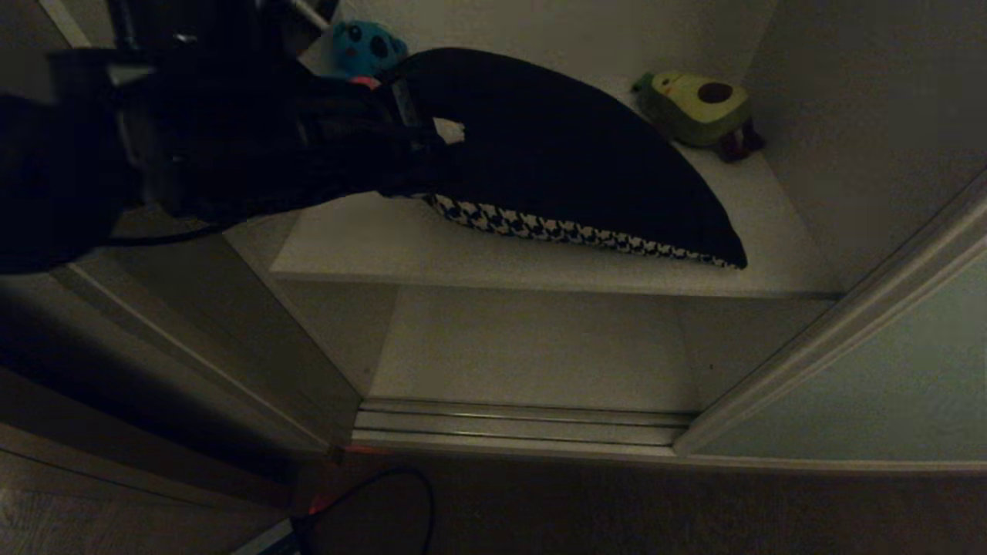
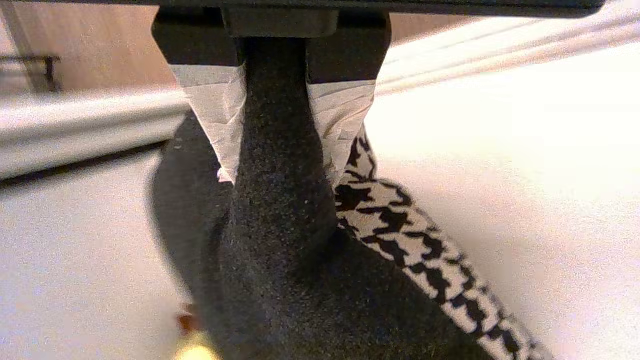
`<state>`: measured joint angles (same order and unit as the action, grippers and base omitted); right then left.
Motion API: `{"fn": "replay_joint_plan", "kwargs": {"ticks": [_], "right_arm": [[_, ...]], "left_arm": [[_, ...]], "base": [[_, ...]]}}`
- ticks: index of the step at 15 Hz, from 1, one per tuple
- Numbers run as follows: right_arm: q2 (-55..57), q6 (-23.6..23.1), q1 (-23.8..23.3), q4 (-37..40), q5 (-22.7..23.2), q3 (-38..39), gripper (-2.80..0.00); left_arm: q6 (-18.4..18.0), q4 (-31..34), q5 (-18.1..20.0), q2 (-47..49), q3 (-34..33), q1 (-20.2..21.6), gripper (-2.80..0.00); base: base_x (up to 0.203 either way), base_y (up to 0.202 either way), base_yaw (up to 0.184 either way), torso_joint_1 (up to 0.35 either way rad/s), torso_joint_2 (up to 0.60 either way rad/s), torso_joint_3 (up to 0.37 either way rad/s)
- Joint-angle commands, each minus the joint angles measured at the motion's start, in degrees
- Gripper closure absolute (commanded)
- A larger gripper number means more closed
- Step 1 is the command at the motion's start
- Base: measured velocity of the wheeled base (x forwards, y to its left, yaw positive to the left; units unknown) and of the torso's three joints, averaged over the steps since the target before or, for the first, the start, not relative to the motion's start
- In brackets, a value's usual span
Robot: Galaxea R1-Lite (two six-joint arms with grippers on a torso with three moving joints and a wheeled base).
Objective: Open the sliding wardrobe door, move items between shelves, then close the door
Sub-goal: Place the pillow on the lower shelf
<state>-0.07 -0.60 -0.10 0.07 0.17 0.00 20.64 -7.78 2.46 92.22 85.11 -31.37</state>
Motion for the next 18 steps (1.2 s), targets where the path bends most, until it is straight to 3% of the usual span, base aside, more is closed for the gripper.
{"fn": "replay_joint_plan", "kwargs": {"ticks": [1,9,16,18], "right_arm": [[0.1,0.0,0.0,0.0,0.0,0.2,0.0],[0.1,0.0,0.0,0.0,0.0,0.2,0.0],[0.1,0.0,0.0,0.0,0.0,0.2,0.0],[0.1,0.0,0.0,0.0,0.0,0.2,0.0]], "left_arm": [[-0.4,2.9,-2.0,-9.5,-1.3,-2.6,0.0],[-1.7,19.4,-2.3,-28.8,-2.7,-7.3,0.0],[-1.9,29.1,5.9,-38.6,-2.4,-7.3,0.0],[-2.1,33.3,6.0,-41.0,-3.4,-7.2,0.0]], "base": [[0.0,0.0,0.0,0.0,0.0,0.0],[0.0,0.0,0.0,0.0,0.0,0.0],[0.0,0.0,0.0,0.0,0.0,0.0],[0.0,0.0,0.0,0.0,0.0,0.0]]}}
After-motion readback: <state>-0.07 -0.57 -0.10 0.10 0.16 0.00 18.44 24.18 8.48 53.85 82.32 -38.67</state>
